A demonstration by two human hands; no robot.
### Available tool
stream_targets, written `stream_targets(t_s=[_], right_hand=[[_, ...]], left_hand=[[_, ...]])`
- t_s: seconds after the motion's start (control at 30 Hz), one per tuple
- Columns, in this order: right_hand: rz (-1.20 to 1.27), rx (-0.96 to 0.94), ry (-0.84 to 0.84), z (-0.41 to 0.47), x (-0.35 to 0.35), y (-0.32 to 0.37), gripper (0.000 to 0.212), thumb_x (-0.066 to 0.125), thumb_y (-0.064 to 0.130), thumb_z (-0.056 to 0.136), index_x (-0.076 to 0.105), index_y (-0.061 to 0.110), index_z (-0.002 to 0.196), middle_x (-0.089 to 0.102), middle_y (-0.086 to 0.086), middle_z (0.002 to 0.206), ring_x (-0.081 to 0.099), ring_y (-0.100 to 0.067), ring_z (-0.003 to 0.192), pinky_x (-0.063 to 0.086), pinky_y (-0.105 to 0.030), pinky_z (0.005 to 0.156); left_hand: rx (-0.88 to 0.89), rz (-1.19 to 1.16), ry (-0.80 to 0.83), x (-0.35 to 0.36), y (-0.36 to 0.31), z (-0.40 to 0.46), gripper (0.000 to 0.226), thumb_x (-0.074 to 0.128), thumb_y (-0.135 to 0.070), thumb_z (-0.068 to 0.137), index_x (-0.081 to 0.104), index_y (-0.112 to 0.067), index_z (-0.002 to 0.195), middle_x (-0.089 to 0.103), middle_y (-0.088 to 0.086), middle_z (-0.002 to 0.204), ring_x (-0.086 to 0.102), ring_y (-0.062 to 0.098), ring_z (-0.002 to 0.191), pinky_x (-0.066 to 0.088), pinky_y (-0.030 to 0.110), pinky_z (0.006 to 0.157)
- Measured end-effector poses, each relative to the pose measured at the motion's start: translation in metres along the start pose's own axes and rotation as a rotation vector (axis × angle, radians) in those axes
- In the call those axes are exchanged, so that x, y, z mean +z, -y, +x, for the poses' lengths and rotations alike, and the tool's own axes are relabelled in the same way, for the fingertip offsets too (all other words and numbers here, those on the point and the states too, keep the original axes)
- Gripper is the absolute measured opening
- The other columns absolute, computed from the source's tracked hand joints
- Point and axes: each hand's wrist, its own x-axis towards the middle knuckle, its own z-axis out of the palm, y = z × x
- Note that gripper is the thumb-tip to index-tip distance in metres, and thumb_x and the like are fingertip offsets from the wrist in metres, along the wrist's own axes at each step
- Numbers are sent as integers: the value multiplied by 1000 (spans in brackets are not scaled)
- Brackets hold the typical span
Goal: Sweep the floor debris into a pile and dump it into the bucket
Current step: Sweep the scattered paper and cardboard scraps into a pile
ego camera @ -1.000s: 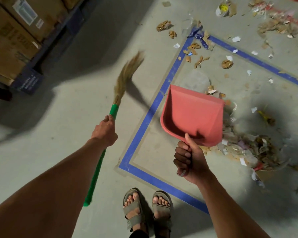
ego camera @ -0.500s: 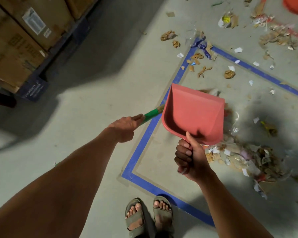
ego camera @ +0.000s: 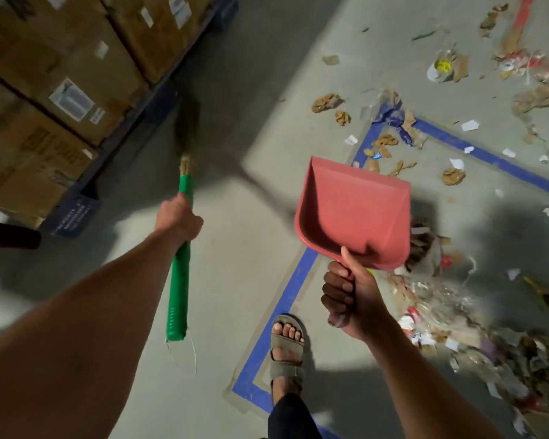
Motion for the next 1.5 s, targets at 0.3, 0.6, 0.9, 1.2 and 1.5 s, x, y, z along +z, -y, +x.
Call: stream_targets(t_s=[0.3, 0.6, 0.9, 1.2, 1.5], right_hand=[[-67, 18, -92, 63, 6, 78, 49, 57, 52, 101, 37, 23, 67, 19, 7, 55, 8, -9, 42, 4, -25, 43], [34, 6, -115, 82, 45, 106, 49, 63, 50, 97, 36, 23, 67, 22, 7, 51, 21, -8, 33, 11, -22, 36], [165, -145, -69, 102, 48, 100, 45, 55, 48, 102, 36, 24, 69, 19, 9, 51, 24, -5, 32, 17, -21, 32], [297, -271, -151, 64, 26, 93, 48, 54, 51, 104, 41, 25, 67, 28, 11, 47, 26, -5, 31, 16, -21, 33], [331, -354, -120, 26, 4, 121, 48, 51, 52, 105, 41, 25, 66, 30, 10, 46, 27, -5, 31, 18, -20, 33]], left_hand=[[353, 208, 218, 34, -52, 67, 81, 56, -10, 88, 26, -21, 163, 44, 13, 158, 52, 37, 134, 44, 35, 110], [414, 173, 117, -6, -57, 103, 90, 53, -9, 90, 8, -27, 166, 9, -6, 173, 48, 42, 138, 41, 46, 117], [520, 381, 344, 5, -167, 120, 80, 53, -11, 94, 15, -19, 165, 38, 19, 157, 50, 40, 134, 43, 39, 109], [943, 442, 495, 28, -180, 61, 89, 45, -5, 94, 4, -40, 165, 20, -12, 170, 59, 34, 120, 51, 37, 91], [771, 346, 228, 1, -150, 78, 94, 47, -11, 92, -6, -42, 163, 7, -15, 172, 59, 38, 120, 53, 46, 101]])
